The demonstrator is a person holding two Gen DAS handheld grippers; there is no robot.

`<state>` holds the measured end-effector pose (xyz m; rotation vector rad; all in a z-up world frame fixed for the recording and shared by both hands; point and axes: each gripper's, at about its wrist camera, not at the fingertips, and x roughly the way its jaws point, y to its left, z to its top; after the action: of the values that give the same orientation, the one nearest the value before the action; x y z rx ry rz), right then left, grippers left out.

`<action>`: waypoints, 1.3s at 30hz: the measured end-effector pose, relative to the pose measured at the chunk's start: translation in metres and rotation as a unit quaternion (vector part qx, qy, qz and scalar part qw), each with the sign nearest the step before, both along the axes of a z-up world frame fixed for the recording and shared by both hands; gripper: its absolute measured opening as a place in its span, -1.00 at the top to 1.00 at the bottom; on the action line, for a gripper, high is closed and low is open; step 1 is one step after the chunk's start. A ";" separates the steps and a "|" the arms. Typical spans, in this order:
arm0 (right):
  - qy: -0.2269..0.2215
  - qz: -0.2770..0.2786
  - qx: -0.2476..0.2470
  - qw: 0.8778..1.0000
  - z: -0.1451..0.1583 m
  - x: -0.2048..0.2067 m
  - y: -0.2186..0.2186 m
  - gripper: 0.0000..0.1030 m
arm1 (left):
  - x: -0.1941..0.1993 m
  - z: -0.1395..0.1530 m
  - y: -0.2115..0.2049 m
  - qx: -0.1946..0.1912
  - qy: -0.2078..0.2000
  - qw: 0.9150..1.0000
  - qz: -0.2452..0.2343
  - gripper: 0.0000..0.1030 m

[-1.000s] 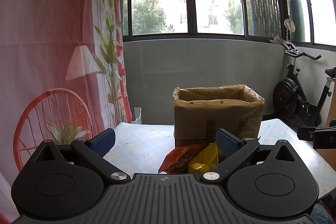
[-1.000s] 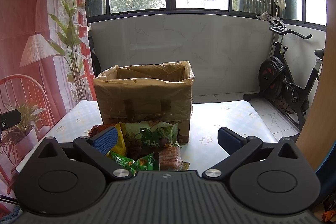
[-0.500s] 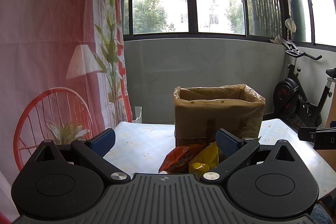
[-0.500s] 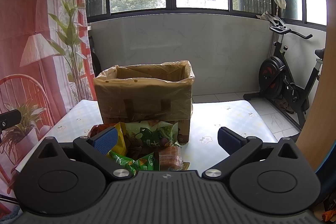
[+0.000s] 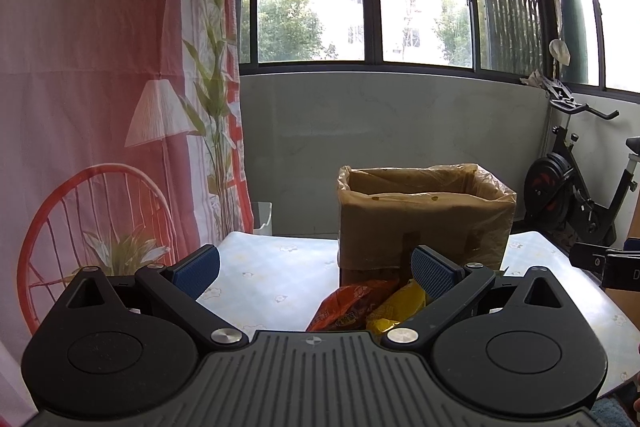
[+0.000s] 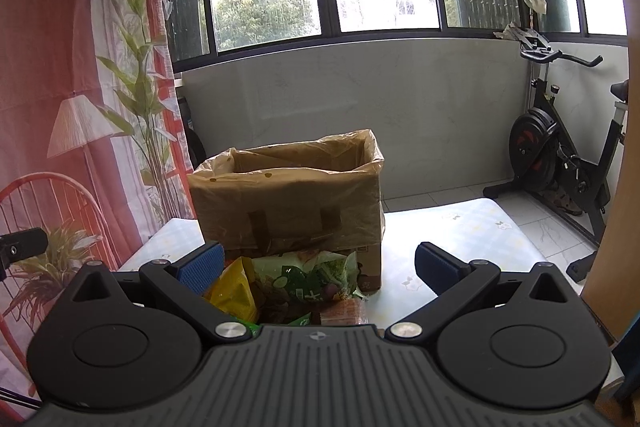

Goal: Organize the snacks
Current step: 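Grasp the green tortilla-chip bag with the right tool while the left tool approaches the yellow bag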

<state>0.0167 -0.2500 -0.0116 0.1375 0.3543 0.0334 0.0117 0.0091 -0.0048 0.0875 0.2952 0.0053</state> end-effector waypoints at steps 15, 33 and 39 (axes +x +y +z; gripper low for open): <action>-0.054 0.061 0.021 0.997 -0.082 0.060 0.017 -1.00 | 0.051 -0.037 0.023 -0.043 -0.018 0.999 0.018 -0.99; 0.030 0.096 -0.009 0.995 -0.144 0.080 0.031 -1.00 | 0.095 -0.092 0.017 -0.074 0.062 0.995 0.006 -0.98; 0.041 0.113 -0.007 0.993 -0.153 0.085 0.036 -1.00 | 0.096 -0.106 0.015 -0.068 0.079 0.995 0.000 -0.98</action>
<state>0.1020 -0.2138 -0.1643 0.0853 0.4503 0.2490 0.1073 0.0245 -0.1106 -0.0472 0.4526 -0.0218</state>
